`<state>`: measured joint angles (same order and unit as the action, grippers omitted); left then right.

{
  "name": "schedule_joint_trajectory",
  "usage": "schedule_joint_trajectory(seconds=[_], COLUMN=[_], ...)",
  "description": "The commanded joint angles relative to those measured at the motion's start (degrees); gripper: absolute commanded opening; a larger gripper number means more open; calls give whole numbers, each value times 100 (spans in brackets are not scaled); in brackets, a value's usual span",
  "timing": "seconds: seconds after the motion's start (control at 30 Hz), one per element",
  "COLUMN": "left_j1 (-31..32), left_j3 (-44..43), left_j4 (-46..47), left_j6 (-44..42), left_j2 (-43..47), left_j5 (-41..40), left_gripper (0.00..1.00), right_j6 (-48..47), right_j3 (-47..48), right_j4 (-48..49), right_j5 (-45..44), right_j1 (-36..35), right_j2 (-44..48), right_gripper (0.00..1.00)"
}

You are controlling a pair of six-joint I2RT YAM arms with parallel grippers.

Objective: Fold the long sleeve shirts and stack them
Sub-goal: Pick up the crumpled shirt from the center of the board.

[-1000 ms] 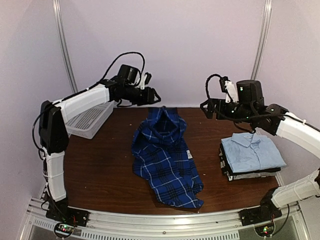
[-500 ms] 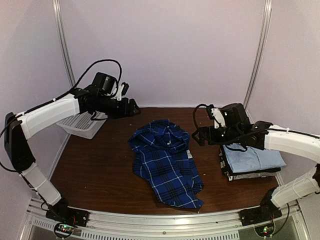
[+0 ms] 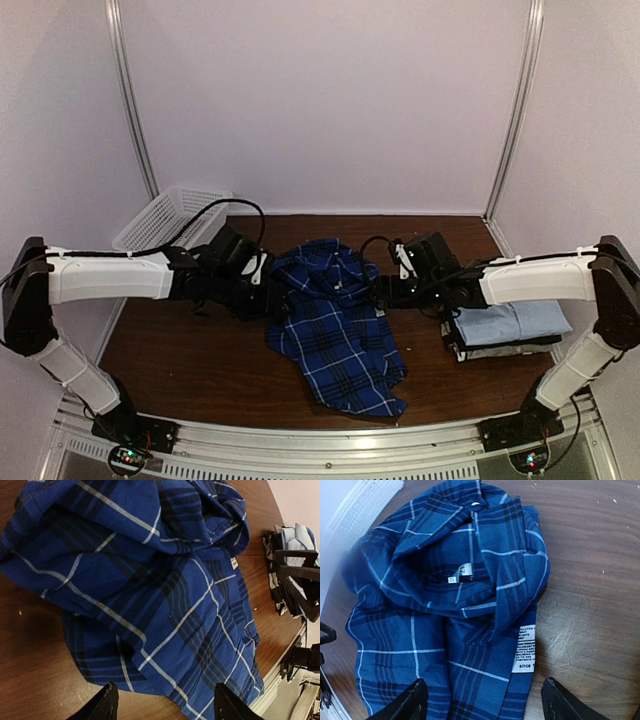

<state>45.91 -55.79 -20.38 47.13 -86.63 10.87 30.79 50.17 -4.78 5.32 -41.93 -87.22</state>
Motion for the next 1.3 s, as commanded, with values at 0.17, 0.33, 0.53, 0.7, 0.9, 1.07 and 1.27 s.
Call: schedule_joint_trajectory(seconds=[0.17,0.33,0.53,0.7,0.9,1.07,1.27], left_j1=[30,32,15,6,-42,-191,-363], left_j3=[-88,-159,-371,-469,-593,-872,-1486], left_j4=[933,1178,1218,1117,700,-31,-1064], left_j6=[425,411,435,415,234,-132,-811], left_j2=[-589,-891,-1163,-1122,-902,-400,521], left_j5=[-654,-739,-963,-1180,-1488,-1986,-2786], left_gripper=[61,56,40,20,0,0,0], right_j6=[374,411,469,572,594,333,-266], right_j3=[362,673,999,1110,1199,1489,1966], right_j4=[701,817,638,520,276,-286,-1064], right_j5=[-299,-467,-920,-982,-1158,-1714,-2660], right_j1=[-11,-7,115,218,235,278,446], right_j2=[-796,-1222,-1609,-1801,-1829,-1490,-701], right_gripper=[70,64,49,42,19,0,0])
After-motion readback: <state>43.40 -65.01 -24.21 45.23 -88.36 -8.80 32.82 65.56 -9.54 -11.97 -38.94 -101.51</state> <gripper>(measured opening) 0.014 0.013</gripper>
